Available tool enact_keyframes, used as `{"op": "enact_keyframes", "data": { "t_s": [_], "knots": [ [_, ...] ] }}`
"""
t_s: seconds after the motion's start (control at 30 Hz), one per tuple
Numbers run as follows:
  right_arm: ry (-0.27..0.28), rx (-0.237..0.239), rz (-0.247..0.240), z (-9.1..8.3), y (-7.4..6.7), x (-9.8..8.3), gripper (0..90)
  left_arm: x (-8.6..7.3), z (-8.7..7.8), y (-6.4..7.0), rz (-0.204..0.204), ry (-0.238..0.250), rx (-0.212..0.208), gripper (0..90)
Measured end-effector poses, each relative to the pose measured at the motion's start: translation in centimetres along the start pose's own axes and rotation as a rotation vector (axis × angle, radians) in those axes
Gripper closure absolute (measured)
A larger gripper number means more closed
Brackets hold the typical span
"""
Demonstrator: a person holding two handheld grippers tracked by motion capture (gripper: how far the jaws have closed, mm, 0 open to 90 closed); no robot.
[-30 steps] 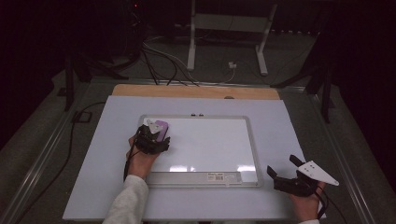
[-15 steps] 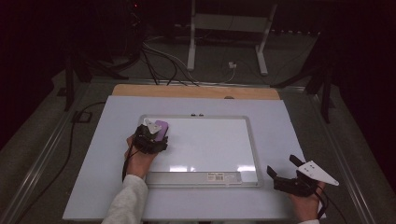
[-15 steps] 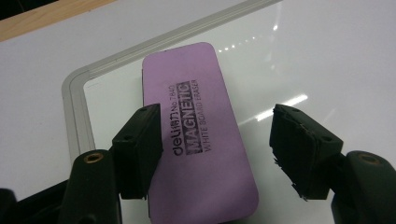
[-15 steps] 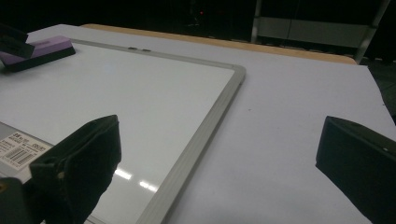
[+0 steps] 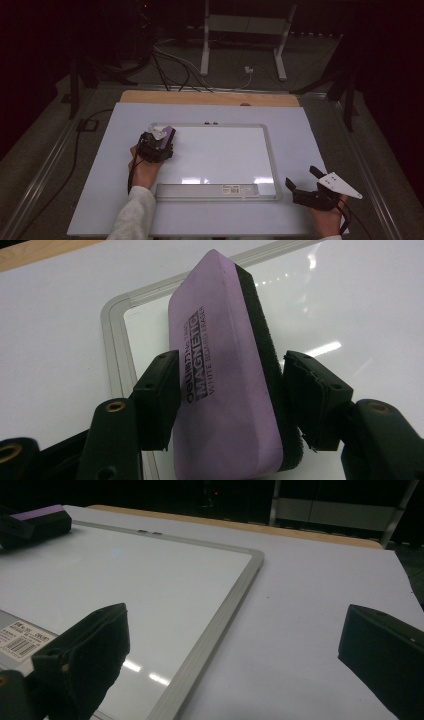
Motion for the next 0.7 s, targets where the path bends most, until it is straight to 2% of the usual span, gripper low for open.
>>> {"op": "enact_keyframes", "data": {
  "t_s": [0.33, 0.7],
  "knots": [
    [-0.001, 0.0, 0.002, -0.01, 0.01, -0.01, 0.3, 0.01, 0.07, -0.36, -0.032, -0.008, -0.002, 46.1],
    [-0.002, 0.001, 0.004, 0.01, 0.01, -0.03, 0.3, -0.09, 0.12, -0.83, -0.065, -0.012, -0.008, 44.6]
  ]
}}
Point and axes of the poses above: each handheld gripper's, and its own axes: z roughly forward along the jaws, x roughly out of its top, y roughly to its right, the point moved 9 cm from there along z, roughly forward along the jaws, and after that the axes turned 1 degree about y, right-handed, at the moved point
